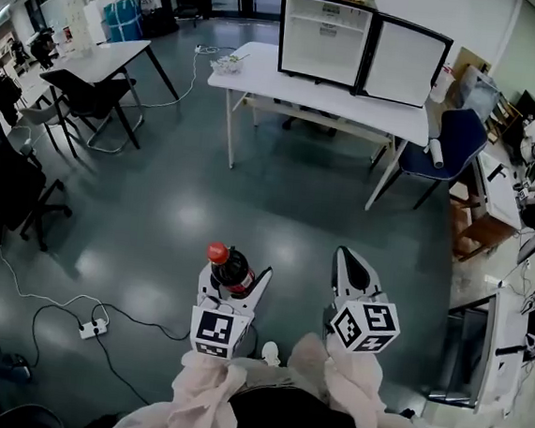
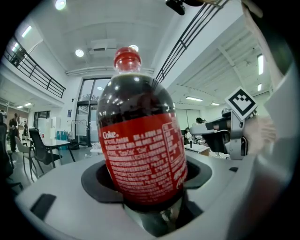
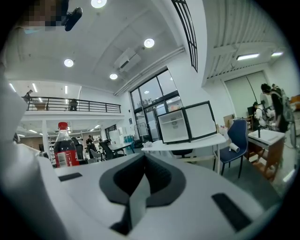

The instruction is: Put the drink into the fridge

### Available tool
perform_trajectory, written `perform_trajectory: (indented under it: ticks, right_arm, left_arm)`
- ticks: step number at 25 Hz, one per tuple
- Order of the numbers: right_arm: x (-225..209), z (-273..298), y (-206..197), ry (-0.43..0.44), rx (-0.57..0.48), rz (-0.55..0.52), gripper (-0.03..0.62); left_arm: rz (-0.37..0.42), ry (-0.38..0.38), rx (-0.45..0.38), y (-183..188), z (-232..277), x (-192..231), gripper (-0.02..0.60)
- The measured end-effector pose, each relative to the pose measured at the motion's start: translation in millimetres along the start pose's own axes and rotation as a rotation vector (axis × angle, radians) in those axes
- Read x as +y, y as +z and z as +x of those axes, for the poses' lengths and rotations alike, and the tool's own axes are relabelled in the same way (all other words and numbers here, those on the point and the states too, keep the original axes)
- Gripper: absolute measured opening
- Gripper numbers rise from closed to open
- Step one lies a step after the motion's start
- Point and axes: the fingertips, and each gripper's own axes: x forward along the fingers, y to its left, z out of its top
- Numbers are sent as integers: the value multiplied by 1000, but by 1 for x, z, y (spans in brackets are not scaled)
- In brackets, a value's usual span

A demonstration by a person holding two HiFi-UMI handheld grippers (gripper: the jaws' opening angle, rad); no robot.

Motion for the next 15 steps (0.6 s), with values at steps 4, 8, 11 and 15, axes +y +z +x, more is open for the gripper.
perform_trajectory:
  ticks: [4,8,11,15]
  right_arm:
    - [-3,0,-1,6,-2,6,11]
    - [-7,5,-4,8,12,1,11]
    - [-13,14,-3,2,2,4,11]
    - [-20,34,0,6,-6,19,11]
  left_arm:
    - [-31,2,8,-3,-1,0,339]
    - [-20,24,35,-11,2,3,340]
    - [-8,25,44,-15,9,6,339]
    - [-3,27,54,-16,19,13,339]
